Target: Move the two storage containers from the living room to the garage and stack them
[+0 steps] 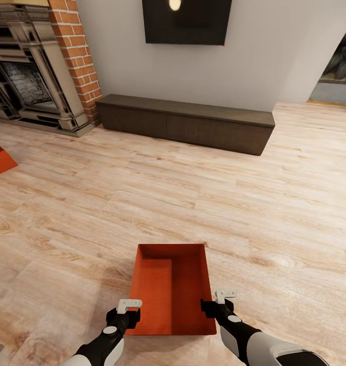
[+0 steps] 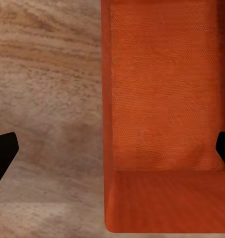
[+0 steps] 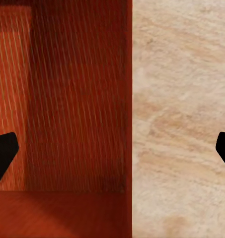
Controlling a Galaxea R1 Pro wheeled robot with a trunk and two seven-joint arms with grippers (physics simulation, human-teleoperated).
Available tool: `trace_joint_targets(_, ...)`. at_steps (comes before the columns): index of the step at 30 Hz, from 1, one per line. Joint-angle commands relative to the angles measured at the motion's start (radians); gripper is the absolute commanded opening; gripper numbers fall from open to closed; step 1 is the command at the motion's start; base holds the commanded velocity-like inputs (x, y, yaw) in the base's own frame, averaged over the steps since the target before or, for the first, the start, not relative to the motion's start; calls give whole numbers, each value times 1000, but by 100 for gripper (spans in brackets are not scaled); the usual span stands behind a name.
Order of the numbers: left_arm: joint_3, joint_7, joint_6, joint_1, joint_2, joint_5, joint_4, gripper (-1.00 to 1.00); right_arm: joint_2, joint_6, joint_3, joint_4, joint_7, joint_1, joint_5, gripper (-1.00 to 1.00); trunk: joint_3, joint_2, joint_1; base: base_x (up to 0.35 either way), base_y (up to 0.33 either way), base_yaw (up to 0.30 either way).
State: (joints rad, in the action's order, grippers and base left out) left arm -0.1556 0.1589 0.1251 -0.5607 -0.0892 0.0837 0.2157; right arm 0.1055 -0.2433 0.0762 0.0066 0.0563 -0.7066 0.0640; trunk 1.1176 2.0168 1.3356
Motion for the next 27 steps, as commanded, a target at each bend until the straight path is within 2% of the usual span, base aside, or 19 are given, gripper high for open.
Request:
trace_joint_targets(1,-9,5,4,-1,0,9,-1,100,0,-3,8,1,4,-1,7,100,1,0,0,0,0,0)
trace_joint_targets(4,-9,5,5,-1,0,11,-1,100,0,-3,8,1,4,-1,7,100,1,0,0,0,0,0)
trace_joint_targets(27,-9,5,11,-1,0,11,-1,100,0,-4,8,1,4,-1,8,100,73,161,88,0,0,0)
